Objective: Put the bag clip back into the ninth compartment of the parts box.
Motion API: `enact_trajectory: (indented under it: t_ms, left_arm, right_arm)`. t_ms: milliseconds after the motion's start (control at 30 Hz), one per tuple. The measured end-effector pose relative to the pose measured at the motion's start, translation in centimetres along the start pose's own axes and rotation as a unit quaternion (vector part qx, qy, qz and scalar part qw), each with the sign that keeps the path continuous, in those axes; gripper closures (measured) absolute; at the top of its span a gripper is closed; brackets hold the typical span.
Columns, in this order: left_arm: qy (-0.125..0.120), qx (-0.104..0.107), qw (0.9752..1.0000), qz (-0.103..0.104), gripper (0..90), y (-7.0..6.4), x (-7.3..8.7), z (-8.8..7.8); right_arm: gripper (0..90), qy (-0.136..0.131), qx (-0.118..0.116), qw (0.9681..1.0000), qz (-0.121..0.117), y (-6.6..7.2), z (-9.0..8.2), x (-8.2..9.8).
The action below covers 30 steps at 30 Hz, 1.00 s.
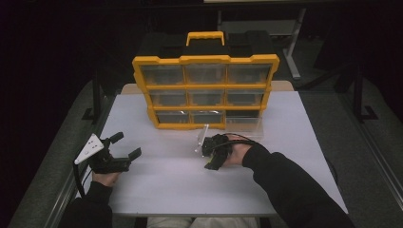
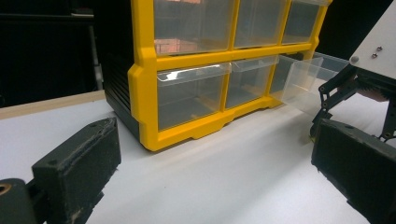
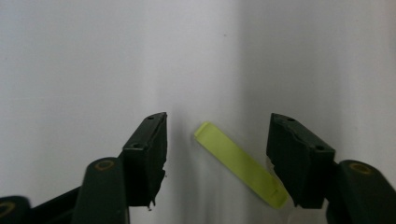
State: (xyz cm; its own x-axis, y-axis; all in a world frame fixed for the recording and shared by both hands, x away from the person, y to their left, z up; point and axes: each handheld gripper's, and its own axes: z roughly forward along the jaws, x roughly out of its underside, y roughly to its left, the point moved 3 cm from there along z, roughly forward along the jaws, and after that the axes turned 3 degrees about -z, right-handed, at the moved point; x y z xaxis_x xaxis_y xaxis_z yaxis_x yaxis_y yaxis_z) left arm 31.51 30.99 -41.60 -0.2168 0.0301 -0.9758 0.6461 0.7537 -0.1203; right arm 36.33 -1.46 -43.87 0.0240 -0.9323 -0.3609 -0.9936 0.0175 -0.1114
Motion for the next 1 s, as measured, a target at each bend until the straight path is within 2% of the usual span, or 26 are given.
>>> enact_trajectory:
  t_ms: [333, 500, 600, 633, 667, 833, 1000]
  left_arm:
    - [0.0, 0.001, 1.0, 0.002, 1.2, -0.04, 0.0, 0.03]
    - [0.0, 0.002, 1.0, 0.002, 1.2, -0.06, 0.0, 0.03]
    - [0.0, 0.002, 1.0, 0.002, 1.2, -0.05, 0.0, 0.03]
    - [0.0, 0.002, 1.0, 0.001, 1.2, -0.05, 0.0, 0.04]
    - [0.0, 0.002, 1.0, 0.001, 1.2, -0.05, 0.01, 0.04]
    - [0.0, 0.002, 1.0, 0.002, 1.2, -0.04, 0.0, 0.02]
    - [0.0, 0.002, 1.0, 0.001, 1.2, -0.07, 0.0, 0.05]
  right_arm:
    - [46.2, 0.014, 0.009, 0.9998, -0.008, -0.16, 0.17, 0.03]
    - [49.2, 0.026, 0.007, 0.9996, -0.006, -0.22, 0.45, 0.14]
    - [54.8, 0.03, 0.003, 0.9995, -0.001, -0.31, 0.54, 0.22]
    - [61.4, 0.031, -0.001, 0.9995, 0.002, -0.34, 0.56, 0.28]
    - [61.4, 0.031, -0.001, 0.9995, 0.002, -0.34, 0.56, 0.28]
    - [75.8, 0.042, 0.0, 0.9991, 0.001, -0.32, 0.75, 0.45]
    - [76.7, 0.037, -0.002, 0.9993, 0.007, -0.32, 0.64, 0.42]
